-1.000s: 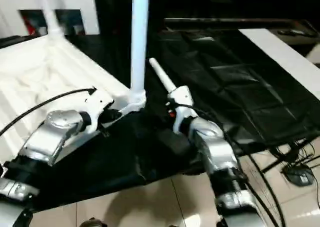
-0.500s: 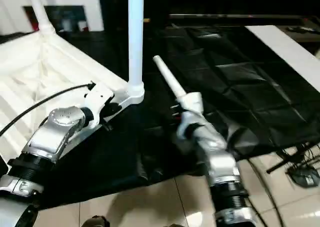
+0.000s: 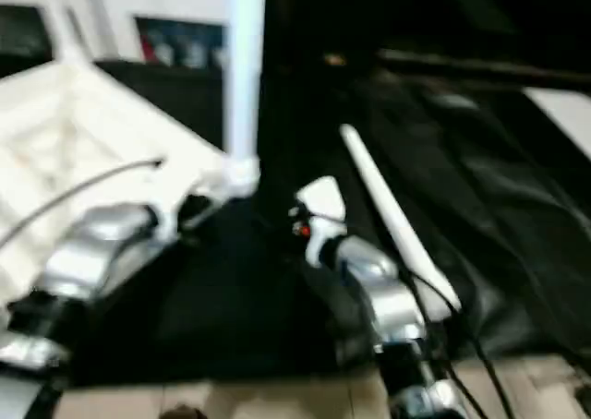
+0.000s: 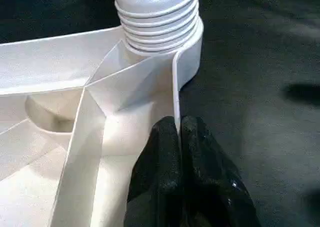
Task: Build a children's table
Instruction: Insert table leg to table base
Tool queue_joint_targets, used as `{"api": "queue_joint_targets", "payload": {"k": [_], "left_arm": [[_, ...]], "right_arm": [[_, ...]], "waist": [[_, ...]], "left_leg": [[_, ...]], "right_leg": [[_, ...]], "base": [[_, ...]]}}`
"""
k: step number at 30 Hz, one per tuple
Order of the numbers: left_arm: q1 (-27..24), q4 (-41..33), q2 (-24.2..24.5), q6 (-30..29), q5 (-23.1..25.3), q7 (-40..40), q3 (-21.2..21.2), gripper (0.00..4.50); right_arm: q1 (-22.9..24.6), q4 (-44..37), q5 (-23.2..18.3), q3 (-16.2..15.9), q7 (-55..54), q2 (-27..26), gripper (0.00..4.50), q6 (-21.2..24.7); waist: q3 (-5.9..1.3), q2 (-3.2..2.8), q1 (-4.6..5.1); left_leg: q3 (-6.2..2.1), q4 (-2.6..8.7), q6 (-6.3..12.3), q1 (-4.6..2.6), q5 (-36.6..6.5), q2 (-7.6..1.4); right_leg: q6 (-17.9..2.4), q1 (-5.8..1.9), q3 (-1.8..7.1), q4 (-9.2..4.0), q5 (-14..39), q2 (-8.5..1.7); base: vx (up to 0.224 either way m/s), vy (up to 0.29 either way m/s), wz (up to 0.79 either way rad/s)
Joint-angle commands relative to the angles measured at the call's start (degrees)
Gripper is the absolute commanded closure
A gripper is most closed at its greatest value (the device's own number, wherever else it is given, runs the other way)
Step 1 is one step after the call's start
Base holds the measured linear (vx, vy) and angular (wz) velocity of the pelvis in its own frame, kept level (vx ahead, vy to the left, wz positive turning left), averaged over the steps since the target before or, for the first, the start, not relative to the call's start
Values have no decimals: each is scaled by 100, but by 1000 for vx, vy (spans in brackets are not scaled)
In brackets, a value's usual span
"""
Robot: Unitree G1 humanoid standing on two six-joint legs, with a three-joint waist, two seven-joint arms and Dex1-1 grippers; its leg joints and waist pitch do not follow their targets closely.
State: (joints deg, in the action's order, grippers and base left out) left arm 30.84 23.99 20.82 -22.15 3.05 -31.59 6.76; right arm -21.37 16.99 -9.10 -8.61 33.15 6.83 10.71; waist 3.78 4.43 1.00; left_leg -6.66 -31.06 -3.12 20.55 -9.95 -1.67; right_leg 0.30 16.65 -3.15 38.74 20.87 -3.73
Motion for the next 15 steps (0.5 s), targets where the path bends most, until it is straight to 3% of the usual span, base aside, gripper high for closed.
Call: {"api": "queue_joint_targets", "payload": {"k": [1,2,3,4,5,6,7,8,9,10,11,12,13,14,15], "left_arm": [[78,-233,-121,143,-74,-20,78,450],[66,-251,-128,154,-82,-14,71,450],[60,-264,-110,142,-68,-45,100,450],[51,-271,-83,149,-35,-60,136,450],[45,-275,-63,153,-12,-70,163,450],[40,-274,-53,159,-10,-97,177,450],[27,-272,-29,174,-7,-157,210,450],[-25,-295,25,288,-9,-343,267,450],[-45,-301,28,348,-48,-422,258,450],[-54,-304,24,383,-76,-459,243,450],[-67,-311,66,455,-80,-605,302,450],[-90,-345,133,520,-98,-799,397,450],[-139,-426,229,676,-123,-1096,540,450],[-162,-467,258,728,-148,-1215,586,450],[-188,-520,288,777,-186,-1330,629,450]], "right_arm": [[30,-73,-7,112,74,86,56,-19],[54,-116,-150,203,105,57,56,69],[63,-140,-202,229,151,72,56,92],[77,-166,-209,217,213,107,56,77],[85,-182,-193,197,256,135,56,51],[93,-194,-184,184,279,152,56,47],[111,-222,-166,153,331,192,56,37],[156,-296,-199,115,425,263,56,46],[186,-366,-231,105,487,313,56,45],[204,-412,-253,103,522,342,56,42],[221,-477,-275,134,598,393,56,17],[233,-539,-321,166,713,461,56,5],[236,-587,-384,187,892,563,56,23],[237,-602,-406,195,951,601,56,37],[234,-609,-423,200,1013,637,38,58]], "waist": [[-417,204,-319],[-405,109,-493],[-379,54,-669],[-422,15,-728],[-570,-260,-672],[-716,-493,-427],[-686,-488,-339],[-663,-300,-283],[-644,-152,-359],[-616,-35,-451],[-526,208,-499],[-522,221,-540],[-532,90,-525],[-529,79,-516],[-481,-1,-529]], "left_leg": [[392,-500,2143,521,-92,11],[892,-984,1499,825,-702,-285],[1029,-819,997,820,-246,-416],[1074,-629,937,786,178,-484],[922,-281,1483,256,1699,-814],[525,-476,2104,-526,3000,-1156],[-190,-509,3602,-1194,6762,-1727],[-167,-648,2974,-978,8591,-1546],[161,-604,1951,-538,8010,-877],[420,-628,1491,-278,6736,-483],[876,-585,1277,30,3393,-231],[990,-524,1244,47,2173,-303],[1126,-266,962,71,492,-612],[1159,-184,872,108,353,-669],[1248,-89,744,56,-171,-790]], "right_leg": [[663,-742,590,-1023,-1180,-765],[720,-1123,933,-991,-2702,-937],[666,-1106,621,-815,-3982,-622],[639,-1121,438,-627,-4635,-410],[877,-842,-150,-12,-5197,117],[827,-60,-335,371,-3762,146],[796,844,-1,495,-783,-161],[937,1000,401,351,-1372,-394],[725,841,526,-74,-2564,-287],[524,757,566,-408,-3275,-280],[469,556,594,-547,-3857,-472],[285,496,590,-632,-3538,-548],[-662,365,500,-574,-2407,-553],[-844,315,439,-563,-2108,-511],[-1124,408,350,-586,-1450,-452]], "base": [[170,-83,75],[238,-32,44],[238,-32,44],[155,-10,4],[105,5,-12],[105,5,-12],[50,-26,-36],[-138,39,-47],[-138,39,-47],[-289,120,-7],[-252,121,46],[-252,121,46],[-136,44,35],[-68,-31,12],[-68,-31,12]]}}
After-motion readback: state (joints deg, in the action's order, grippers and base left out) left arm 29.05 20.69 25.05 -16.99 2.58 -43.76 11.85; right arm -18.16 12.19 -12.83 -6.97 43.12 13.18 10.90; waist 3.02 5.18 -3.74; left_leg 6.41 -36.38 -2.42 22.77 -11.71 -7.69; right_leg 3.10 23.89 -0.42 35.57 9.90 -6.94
